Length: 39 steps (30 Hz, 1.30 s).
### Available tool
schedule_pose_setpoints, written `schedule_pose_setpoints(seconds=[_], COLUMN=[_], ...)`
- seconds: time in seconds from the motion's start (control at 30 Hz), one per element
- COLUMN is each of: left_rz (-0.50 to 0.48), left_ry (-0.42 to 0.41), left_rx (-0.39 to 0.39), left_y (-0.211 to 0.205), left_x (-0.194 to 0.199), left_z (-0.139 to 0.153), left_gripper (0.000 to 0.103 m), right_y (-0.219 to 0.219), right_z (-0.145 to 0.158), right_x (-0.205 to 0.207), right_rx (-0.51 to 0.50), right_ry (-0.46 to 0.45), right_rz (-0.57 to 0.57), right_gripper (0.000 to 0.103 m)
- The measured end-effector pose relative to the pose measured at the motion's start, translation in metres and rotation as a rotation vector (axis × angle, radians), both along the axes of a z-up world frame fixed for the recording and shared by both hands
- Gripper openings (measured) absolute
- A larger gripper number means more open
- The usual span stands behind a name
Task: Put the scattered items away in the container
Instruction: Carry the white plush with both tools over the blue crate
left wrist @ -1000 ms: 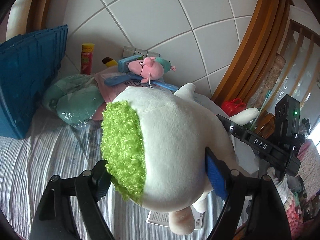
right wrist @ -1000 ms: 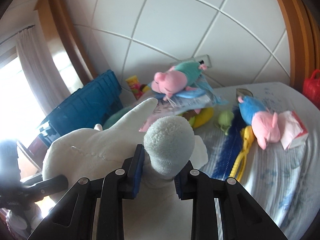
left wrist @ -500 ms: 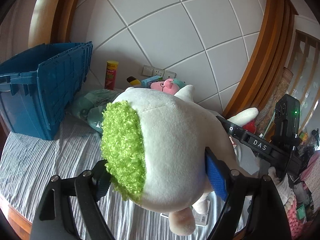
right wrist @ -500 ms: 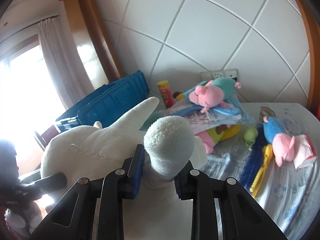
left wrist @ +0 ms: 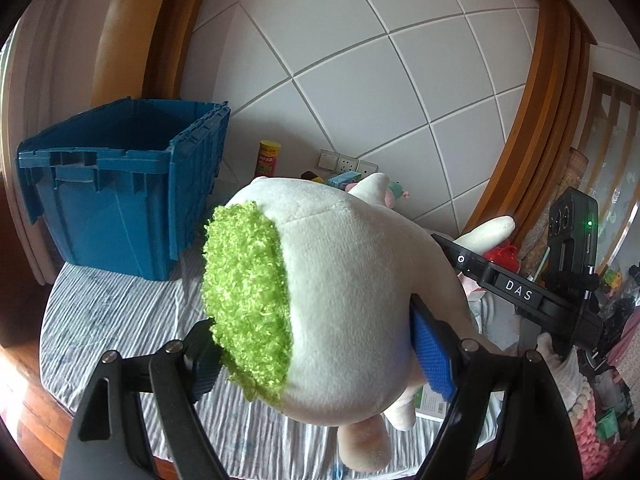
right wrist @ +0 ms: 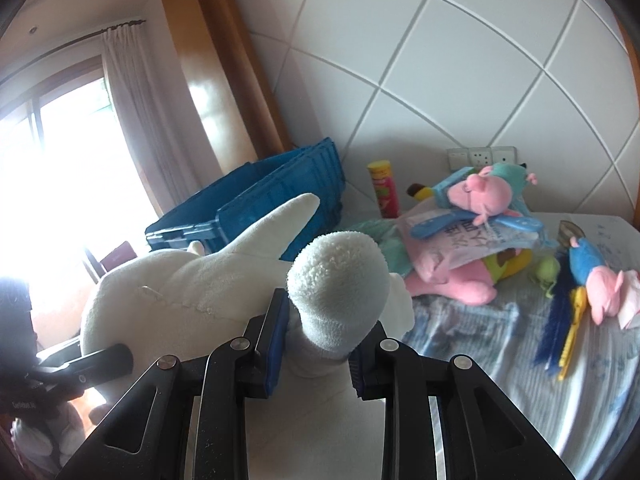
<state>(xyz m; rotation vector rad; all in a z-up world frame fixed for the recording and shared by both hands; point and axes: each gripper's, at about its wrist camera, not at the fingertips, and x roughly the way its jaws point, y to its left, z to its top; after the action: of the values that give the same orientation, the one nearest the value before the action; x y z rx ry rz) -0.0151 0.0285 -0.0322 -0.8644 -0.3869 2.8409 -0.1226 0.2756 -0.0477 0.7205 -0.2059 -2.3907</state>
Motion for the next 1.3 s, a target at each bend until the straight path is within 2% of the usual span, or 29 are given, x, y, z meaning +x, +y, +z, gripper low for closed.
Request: schedule_pose_setpoints(seconds=[0.2,0.43,0.73,0.93,1.1,1.3], left_rz=[0.006,0.043,0.151,0.185,0.168,0.088], left_ry=[-0.016,-0.008,0.047,0.052,0.055,0.071], left_rx=[-0.008,-0.010,-0.007,0.004,-0.012,-0.037], left_y=[-0.041,-0.067,-0.100,-0.132,-0.167,-0.219], left_x=[0.020,0.030,0.030,0.021,0.007,-0.021], left_z=[-0.002,0.005,0.028,0.038,0.045,0.060], left_gripper=[0.081,0.081,0.081,0.081,0.081,0.081], right_y=[-0.047,-0.080,-0.131,-0.167,-0.199,-0.241], right_z=[-0.003,0.000,0.025,0.042,0.048,0.055], right_x=[0.025,0.032,0.007,-0.010,-0.024,-0.035], right_rx=[0.015,0.021,0.030,0.037,0.018,0.007], right_ry=[-0.015,-0.028,0.021,0.039,0.033,0.049], right_rz=[0.006,0.027,0.131,0.176,0.179,0.114], right_gripper=[0.026,0.026,0.026,0.026,0.026,0.026])
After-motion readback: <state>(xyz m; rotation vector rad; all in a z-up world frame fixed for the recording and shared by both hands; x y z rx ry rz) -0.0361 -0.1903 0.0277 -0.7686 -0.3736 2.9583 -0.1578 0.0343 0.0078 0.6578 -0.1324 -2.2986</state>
